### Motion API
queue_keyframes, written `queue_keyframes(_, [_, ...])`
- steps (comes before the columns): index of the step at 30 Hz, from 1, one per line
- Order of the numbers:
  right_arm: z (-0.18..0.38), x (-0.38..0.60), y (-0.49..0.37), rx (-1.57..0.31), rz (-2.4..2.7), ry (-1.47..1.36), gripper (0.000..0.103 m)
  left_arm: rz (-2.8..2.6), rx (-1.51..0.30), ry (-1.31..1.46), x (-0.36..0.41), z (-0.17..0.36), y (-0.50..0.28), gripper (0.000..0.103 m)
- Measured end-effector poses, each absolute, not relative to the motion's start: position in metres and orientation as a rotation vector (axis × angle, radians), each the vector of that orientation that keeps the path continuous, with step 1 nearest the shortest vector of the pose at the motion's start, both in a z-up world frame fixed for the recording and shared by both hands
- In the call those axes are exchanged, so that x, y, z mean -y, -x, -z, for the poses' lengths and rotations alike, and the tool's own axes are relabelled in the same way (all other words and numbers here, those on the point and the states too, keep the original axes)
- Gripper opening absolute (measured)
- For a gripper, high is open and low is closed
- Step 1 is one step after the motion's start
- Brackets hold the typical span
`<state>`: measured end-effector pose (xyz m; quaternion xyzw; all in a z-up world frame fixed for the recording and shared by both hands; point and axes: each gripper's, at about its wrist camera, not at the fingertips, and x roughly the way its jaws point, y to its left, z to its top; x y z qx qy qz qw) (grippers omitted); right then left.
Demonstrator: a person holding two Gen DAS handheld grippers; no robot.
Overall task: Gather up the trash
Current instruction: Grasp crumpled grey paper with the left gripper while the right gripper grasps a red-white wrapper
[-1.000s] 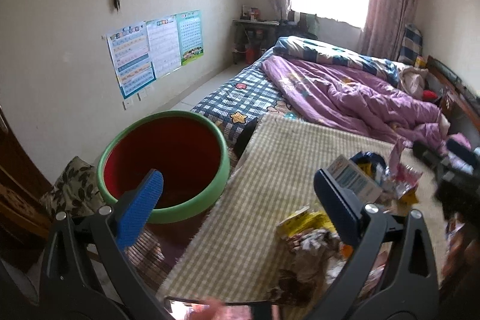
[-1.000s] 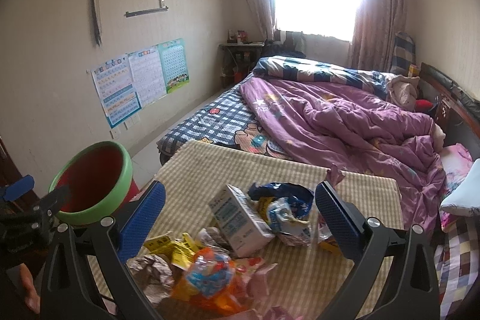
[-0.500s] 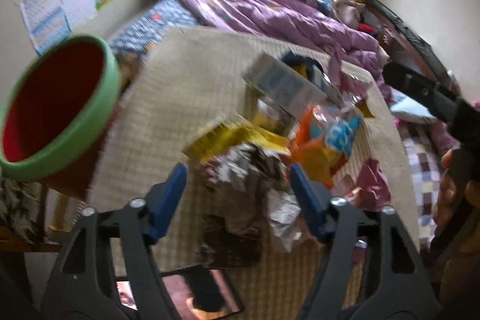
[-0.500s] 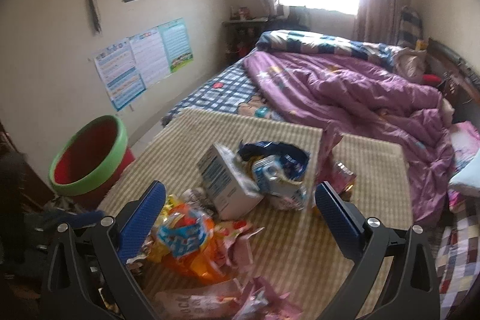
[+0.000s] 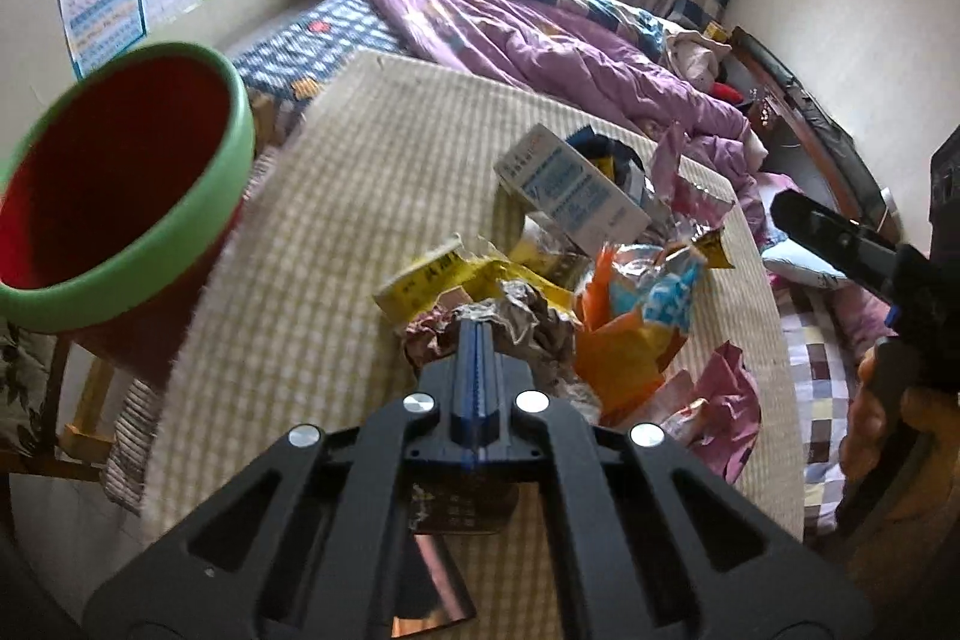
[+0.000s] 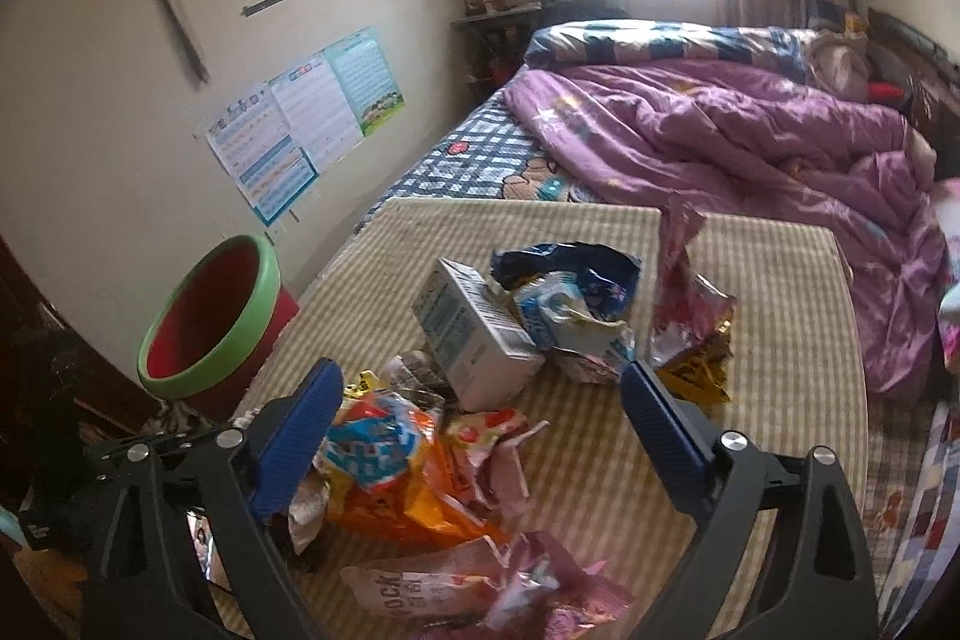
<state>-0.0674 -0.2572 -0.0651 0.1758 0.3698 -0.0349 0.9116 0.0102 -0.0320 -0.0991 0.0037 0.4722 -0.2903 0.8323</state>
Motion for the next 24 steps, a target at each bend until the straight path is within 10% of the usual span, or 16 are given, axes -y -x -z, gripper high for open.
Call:
queue_keyframes(4, [0.064, 0.263, 0.075, -0.763, 0.08, -0.361, 0.089, 0.659, -1.02, -0.01, 0.036, 0.099, -0.006, 0.013])
queue_keyframes(7, [0.065, 0.264, 0.078, -0.763, 0.082, -0.357, 0.089, 0.652, -1.021, -0.041, 0.044, 0.104, -0.004, 0.062])
queue_keyframes(12, [0.068, 0.266, 0.083, -0.776, 0.073, -0.352, 0.089, 0.66, -1.094, -0.033, 0.049, 0.12, -0.009, 0.075])
queue_keyframes(17, [0.077, 0.272, 0.087, -0.812, 0.086, -0.365, 0.089, 0.657, -1.131, -0.068, 0.056, 0.139, -0.013, 0.074])
queue_keyframes(24, [0.081, 0.28, 0.089, -0.81, 0.11, -0.393, 0.089, 0.648, -1.169, -0.03, 0.051, 0.146, -0.018, 0.031])
